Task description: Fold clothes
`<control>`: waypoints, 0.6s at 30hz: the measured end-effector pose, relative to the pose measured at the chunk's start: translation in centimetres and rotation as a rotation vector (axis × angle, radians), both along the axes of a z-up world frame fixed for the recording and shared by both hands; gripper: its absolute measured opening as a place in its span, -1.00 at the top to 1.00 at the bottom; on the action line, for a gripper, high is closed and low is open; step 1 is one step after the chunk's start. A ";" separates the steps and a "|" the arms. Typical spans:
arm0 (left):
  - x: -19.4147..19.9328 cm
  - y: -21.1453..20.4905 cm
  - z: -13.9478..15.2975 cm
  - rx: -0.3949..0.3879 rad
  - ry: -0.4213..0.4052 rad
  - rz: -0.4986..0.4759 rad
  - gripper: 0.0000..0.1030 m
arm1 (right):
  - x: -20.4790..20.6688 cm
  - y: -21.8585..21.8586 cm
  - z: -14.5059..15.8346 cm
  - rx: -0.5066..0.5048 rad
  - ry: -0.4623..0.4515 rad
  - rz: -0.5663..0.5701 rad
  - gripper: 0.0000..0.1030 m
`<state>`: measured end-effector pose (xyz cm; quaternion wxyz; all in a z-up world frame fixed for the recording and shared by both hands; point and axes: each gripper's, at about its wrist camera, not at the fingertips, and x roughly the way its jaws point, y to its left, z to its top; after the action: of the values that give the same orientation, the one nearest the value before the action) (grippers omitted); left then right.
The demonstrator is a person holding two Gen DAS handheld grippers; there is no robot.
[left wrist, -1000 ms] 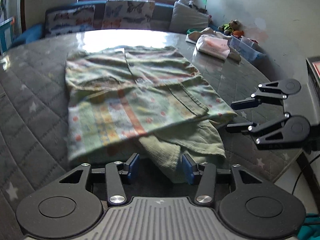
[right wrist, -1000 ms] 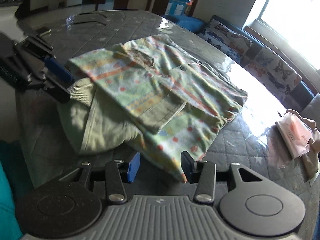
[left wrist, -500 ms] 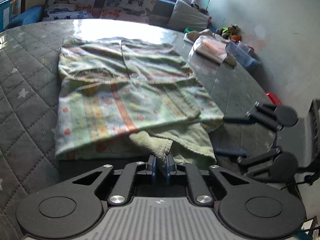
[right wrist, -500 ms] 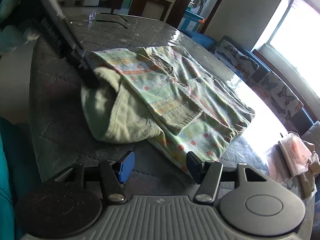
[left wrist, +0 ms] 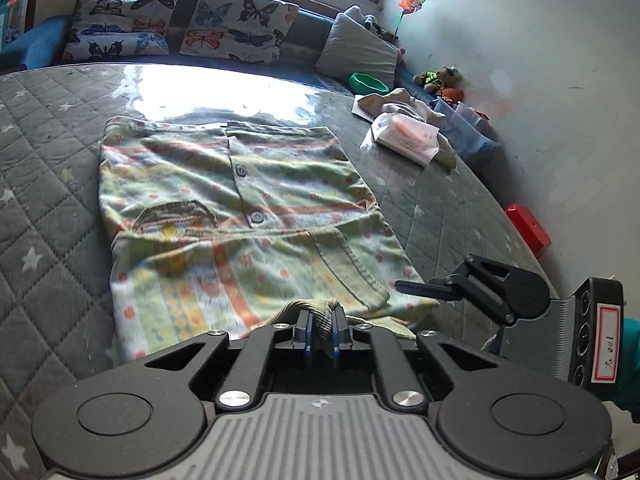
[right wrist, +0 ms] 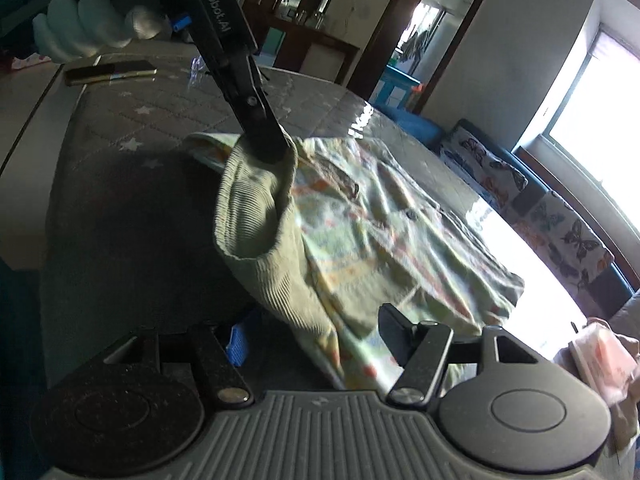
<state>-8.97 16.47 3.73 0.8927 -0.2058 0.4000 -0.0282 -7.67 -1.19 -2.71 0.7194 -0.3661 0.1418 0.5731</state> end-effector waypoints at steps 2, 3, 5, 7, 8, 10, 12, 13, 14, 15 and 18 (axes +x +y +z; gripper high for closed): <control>0.4 0.5 -0.2 -0.002 0.005 -0.002 0.81 | 0.6 0.8 0.0 0.005 0.029 0.004 -0.07; 0.6 0.6 -0.4 -0.001 0.006 -0.003 0.81 | 0.9 1.2 0.1 0.006 0.060 0.005 0.08; 0.6 0.9 -0.6 0.003 0.005 -0.006 0.79 | 1.8 1.8 0.6 0.005 0.139 -0.001 0.28; 0.2 1.1 -0.7 0.016 -0.014 -0.013 0.74 | 2.9 2.2 1.2 0.004 0.216 -0.021 0.49; -0.2 1.2 -0.6 0.026 -0.029 -0.017 0.70 | 3.6 2.4 1.6 0.005 0.261 -0.033 0.54; -1.2 1.3 -0.4 0.056 -0.065 -0.024 0.58 | 5.0 2.6 2.3 0.011 0.349 -0.059 0.63; -2.2 1.3 0.0 0.103 -0.102 -0.027 0.23 | 6.2 2.8 2.9 0.010 0.419 -0.082 0.65; -2.7 1.3 0.0 0.132 -0.116 -0.026 0.16 | 6.6 2.9 3.2 0.011 0.448 -0.090 0.66; -3.3 1.3 0.0 0.157 -0.126 -0.027 0.10 | 7.0 3.1 3.4 0.011 0.471 -0.097 0.67; -3.7 1.2 0.0 0.179 -0.134 -0.032 0.09 | 7.4 3.2 3.5 0.008 0.490 -0.104 0.69; -4.6 0.6 -0.5 0.265 -0.137 -0.059 0.00 | 8.2 3.4 3.7 0.004 0.539 -0.128 0.70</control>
<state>-13.57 17.04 3.23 0.9361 -0.0718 0.3441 -0.0154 0.55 2.24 1.01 0.6912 -0.1893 0.3497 0.6035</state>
